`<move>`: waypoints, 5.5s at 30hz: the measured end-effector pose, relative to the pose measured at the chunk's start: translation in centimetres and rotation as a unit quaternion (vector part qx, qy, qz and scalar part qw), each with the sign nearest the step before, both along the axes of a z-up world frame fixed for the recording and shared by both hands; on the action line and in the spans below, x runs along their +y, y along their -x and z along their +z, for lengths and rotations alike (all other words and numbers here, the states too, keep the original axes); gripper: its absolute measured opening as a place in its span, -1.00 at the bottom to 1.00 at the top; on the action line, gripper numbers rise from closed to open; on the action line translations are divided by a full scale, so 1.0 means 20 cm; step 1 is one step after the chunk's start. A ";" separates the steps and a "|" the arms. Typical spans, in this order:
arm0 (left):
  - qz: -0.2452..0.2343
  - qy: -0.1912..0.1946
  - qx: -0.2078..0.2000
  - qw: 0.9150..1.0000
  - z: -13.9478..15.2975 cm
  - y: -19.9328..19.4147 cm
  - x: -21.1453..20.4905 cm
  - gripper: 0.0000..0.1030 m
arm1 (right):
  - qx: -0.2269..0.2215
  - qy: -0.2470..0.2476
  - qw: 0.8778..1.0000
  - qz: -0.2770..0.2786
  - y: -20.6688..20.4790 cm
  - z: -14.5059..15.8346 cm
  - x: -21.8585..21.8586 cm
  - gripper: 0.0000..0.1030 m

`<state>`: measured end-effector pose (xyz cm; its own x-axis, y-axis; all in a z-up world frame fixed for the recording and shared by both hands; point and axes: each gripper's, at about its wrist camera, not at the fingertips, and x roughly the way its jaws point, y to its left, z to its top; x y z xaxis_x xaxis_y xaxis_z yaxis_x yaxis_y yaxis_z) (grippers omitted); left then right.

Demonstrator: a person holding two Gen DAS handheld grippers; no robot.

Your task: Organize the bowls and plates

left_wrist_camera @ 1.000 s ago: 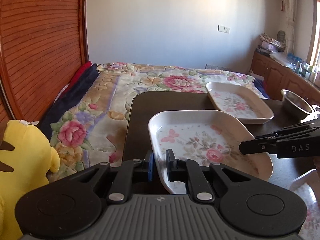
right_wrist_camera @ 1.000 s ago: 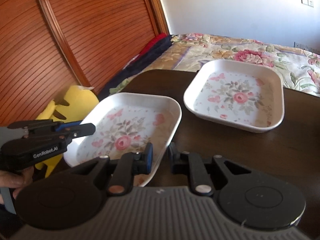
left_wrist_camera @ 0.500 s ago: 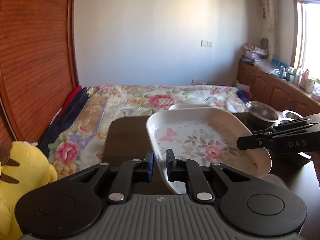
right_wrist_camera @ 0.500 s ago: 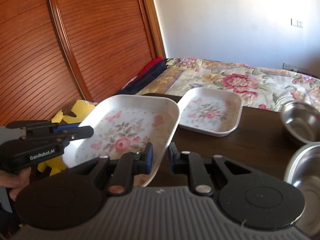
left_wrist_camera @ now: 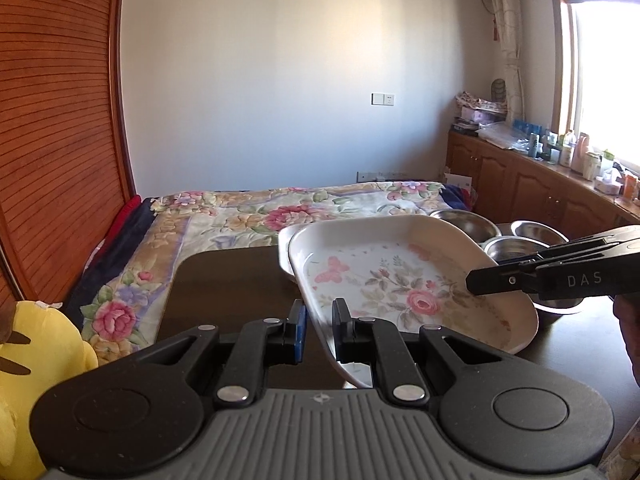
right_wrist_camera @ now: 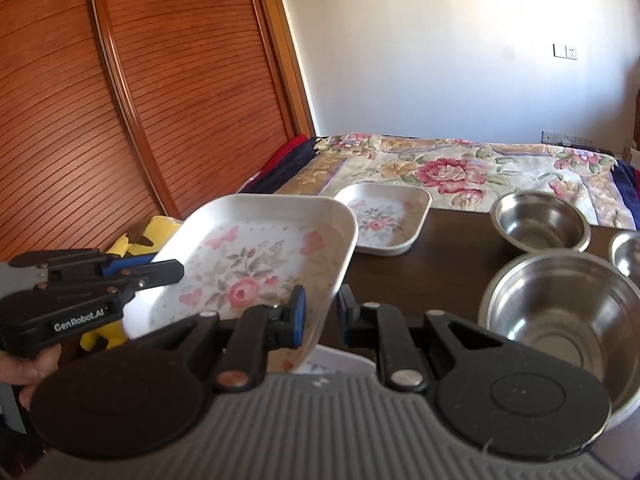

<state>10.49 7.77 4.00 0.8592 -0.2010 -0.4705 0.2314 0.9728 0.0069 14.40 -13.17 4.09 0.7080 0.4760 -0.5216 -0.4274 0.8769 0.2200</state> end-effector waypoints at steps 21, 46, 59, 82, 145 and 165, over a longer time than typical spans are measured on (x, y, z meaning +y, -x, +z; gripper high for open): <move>-0.009 0.020 -0.005 1.000 -0.13 0.22 -0.08 -0.72 | -0.032 -0.026 0.999 -0.011 0.20 -0.12 -0.10 -0.64; -0.004 0.048 0.030 0.998 -0.33 0.24 -0.08 -0.72 | -0.048 -0.032 0.997 -0.045 0.31 -0.35 -0.10 -0.64; -0.002 0.040 0.049 0.998 -0.42 0.20 -0.08 -0.72 | -0.039 -0.023 0.998 -0.050 0.30 -0.41 -0.09 -0.64; 0.014 0.028 0.037 0.999 -0.44 0.18 -0.10 -0.68 | -0.046 -0.036 0.996 -0.061 0.30 -0.44 -0.10 -0.59; -0.004 0.010 -0.047 0.999 -0.09 0.02 -0.06 0.77 | -0.147 0.005 0.988 -0.054 0.16 -0.01 -0.25 1.00; -0.032 -0.020 0.000 0.999 -0.16 -0.57 -0.06 0.41 | -0.013 0.072 0.997 0.016 -0.54 -0.04 -0.03 -0.04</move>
